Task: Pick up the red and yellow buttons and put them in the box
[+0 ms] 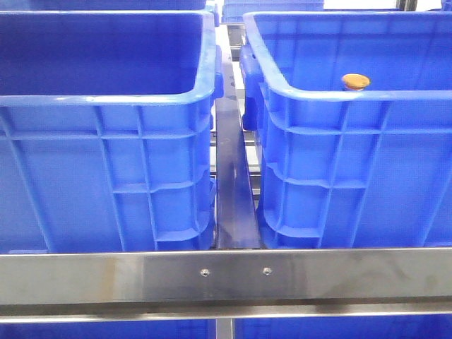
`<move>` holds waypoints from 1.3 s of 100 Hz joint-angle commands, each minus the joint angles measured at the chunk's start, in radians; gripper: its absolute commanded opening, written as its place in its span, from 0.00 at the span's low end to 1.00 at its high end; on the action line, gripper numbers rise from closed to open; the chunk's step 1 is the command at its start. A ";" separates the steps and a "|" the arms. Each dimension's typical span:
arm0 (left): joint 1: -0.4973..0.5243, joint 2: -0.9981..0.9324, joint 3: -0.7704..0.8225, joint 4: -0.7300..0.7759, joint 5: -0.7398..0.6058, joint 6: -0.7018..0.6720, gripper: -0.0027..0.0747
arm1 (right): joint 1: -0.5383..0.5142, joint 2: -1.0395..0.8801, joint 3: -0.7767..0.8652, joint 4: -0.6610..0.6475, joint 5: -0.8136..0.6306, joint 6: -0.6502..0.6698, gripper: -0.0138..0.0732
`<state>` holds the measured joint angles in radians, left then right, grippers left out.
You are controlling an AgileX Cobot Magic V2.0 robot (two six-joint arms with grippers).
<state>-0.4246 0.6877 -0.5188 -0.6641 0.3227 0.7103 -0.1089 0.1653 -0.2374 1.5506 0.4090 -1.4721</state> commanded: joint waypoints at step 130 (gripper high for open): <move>0.287 -0.392 0.269 0.589 -0.216 -0.613 0.01 | 0.001 0.011 -0.026 0.033 0.000 -0.008 0.08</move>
<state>-0.1878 0.3496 -0.2735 -0.1628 0.2483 0.2058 -0.1089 0.1653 -0.2374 1.5506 0.4090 -1.4768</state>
